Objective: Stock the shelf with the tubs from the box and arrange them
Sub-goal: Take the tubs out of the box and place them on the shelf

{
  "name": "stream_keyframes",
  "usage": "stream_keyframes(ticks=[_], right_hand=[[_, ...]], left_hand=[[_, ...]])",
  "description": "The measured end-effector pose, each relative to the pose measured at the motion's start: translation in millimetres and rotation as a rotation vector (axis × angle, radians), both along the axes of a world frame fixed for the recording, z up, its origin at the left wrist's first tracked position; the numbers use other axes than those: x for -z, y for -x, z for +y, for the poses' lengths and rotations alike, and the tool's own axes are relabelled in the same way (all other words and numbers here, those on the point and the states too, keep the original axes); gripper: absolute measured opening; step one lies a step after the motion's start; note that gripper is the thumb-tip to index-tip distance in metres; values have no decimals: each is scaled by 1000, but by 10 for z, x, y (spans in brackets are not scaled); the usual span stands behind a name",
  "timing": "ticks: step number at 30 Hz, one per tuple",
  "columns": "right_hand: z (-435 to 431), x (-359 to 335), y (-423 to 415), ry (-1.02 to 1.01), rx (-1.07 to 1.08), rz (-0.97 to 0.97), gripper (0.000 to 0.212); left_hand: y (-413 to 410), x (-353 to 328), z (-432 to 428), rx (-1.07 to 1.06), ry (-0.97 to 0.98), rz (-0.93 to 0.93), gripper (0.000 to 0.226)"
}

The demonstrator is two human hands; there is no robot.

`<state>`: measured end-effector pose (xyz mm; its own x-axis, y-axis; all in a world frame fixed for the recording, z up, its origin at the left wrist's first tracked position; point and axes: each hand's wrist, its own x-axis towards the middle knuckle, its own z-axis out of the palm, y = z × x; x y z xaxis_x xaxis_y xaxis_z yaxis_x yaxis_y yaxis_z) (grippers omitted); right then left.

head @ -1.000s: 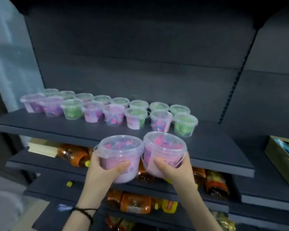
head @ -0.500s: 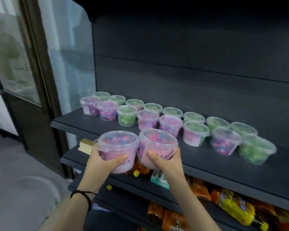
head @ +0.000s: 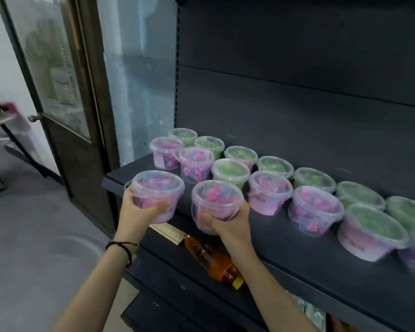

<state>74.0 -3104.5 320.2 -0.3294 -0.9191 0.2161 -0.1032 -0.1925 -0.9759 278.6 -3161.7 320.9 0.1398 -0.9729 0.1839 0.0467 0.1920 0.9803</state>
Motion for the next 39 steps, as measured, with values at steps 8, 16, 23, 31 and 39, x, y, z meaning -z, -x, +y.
stream_keyframes(ticks=[8,16,23,31,39], right_hand=[[-565,-31,-439,53,47,110,70],[-870,-42,-865,-179,152,168,91],[-884,-21,-941,-251,260,296,92],[-271,-28,-605,-203,328,244,90],[776,-57,22,-144,533,232,60]], left_hand=[[-440,110,-872,34,26,-51,96],[-776,87,-1437,123,38,-222,77],[-891,123,-1547,215,55,-366,70],[-838,241,-1062,-58,146,-315,48],[-61,-133,-190,117,303,-255,35]])
